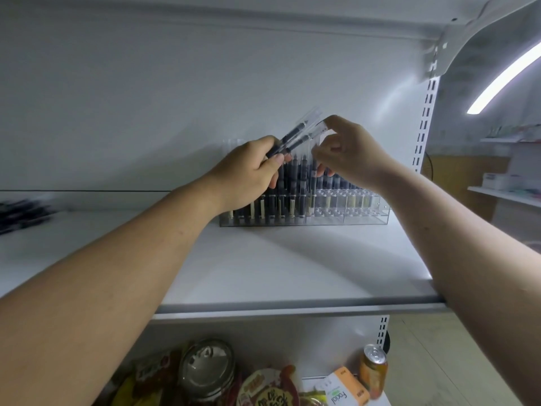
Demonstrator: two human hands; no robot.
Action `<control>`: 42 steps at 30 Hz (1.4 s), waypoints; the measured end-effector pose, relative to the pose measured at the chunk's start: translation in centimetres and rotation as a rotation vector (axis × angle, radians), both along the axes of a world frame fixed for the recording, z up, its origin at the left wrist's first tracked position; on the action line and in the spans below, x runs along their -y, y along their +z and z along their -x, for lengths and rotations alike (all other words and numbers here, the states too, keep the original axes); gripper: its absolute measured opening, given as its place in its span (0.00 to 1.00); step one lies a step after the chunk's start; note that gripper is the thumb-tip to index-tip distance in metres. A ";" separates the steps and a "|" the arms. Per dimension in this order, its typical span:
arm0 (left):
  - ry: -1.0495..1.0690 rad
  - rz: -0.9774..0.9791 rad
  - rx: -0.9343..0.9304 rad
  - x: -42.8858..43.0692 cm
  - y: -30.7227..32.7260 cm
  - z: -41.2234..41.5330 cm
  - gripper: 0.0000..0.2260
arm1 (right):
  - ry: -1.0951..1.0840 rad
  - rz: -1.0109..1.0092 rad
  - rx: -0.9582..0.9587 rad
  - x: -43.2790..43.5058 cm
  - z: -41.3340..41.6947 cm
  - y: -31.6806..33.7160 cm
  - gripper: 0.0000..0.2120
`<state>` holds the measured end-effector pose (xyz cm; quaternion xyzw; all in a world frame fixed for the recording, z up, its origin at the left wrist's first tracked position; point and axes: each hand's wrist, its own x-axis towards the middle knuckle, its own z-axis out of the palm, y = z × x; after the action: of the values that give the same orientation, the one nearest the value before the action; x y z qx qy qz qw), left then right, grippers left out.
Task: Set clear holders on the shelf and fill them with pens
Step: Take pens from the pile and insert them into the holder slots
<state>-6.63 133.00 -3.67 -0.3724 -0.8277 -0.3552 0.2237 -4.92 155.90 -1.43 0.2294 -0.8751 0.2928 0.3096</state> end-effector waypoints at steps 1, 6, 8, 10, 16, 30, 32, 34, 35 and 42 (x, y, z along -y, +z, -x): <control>0.000 -0.001 0.000 0.0 0.0 0.0 0.08 | 0.001 -0.008 0.018 -0.1 0.1 -0.1 0.11; 0.002 -0.007 0.000 0.1 0.1 -0.1 0.08 | -0.005 -0.054 0.081 -0.5 0.2 -0.4 0.16; 0.000 -0.003 0.004 0.1 0.1 -0.2 0.08 | 0.002 -0.049 0.082 -0.7 0.3 -0.4 0.17; 0.001 0.004 0.007 0.1 0.1 -0.2 0.08 | -0.011 -0.042 0.057 -0.9 0.3 -0.3 0.18; -0.020 -0.005 0.037 0.1 0.1 -0.2 0.09 | 0.032 0.114 -0.066 -1.0 0.0 0.5 0.17; -0.127 -0.106 0.151 -0.4 0.2 -0.4 0.09 | 0.269 0.400 0.085 -0.5 -0.3 0.8 0.07; -0.132 -0.117 0.160 -0.3 0.2 -0.4 0.09 | 0.269 0.447 0.090 -0.6 -0.2 1.0 0.06; -0.129 -0.119 0.161 -0.3 0.2 -0.5 0.09 | 0.262 0.453 0.082 -0.6 -0.2 1.0 0.06; -0.127 -0.116 0.161 -0.3 0.2 -0.5 0.09 | 0.261 0.452 0.083 -0.6 -0.2 1.0 0.06; -0.144 -0.122 0.178 -0.2 0.3 -0.6 0.09 | 0.420 0.732 0.107 -1.1 0.4 1.5 0.04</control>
<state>-6.00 133.19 -3.36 -0.3836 -0.7922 -0.4517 0.1457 -5.29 157.00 0.10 0.2624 -0.6626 0.6523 0.2583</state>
